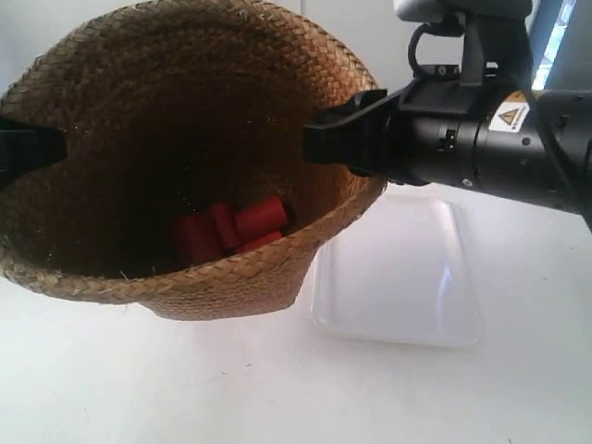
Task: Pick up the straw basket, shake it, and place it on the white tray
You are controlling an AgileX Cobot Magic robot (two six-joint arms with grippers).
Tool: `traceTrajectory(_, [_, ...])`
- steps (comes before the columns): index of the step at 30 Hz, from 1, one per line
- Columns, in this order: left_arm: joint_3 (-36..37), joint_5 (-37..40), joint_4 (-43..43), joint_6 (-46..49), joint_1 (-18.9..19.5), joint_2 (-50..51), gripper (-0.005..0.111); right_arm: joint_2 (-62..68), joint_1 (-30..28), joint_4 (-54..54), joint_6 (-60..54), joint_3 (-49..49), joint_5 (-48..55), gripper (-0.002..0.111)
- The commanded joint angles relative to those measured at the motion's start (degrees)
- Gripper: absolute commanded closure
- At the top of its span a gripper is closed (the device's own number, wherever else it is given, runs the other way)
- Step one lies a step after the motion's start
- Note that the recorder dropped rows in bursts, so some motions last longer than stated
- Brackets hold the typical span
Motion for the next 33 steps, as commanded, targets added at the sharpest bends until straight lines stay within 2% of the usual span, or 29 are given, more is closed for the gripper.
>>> traceTrajectory(1, [0.02,-0.74,2.26,2.53,0.29,-0.84,0.107,1.15,-0.46,-1.26,-0.64,-0.1,-6.15,0.108])
traceTrajectory(8, [0.02,-5.49,2.26,5.36,0.29,-0.74,0.107,4.41,-0.46,-1.26,-0.29,-0.1,-2.8,0.108])
traceTrajectory(11, [0.02,-8.97,2.15,1.8,0.19,-0.36,0.107,4.41,-0.46,-1.26,-0.17,-0.66,-4.35,0.108])
traceTrajectory(20, [-0.08,-9.49,2.15,0.27,0.19,6.52,0.107,6.93,-0.7,-1.26,-2.72,-6.79,6.19,0.108])
traceTrajectory(33, [-0.08,-11.91,2.15,-0.76,0.19,6.51,0.107,7.82,-0.7,-1.13,-1.04,-7.11,6.22,0.108])
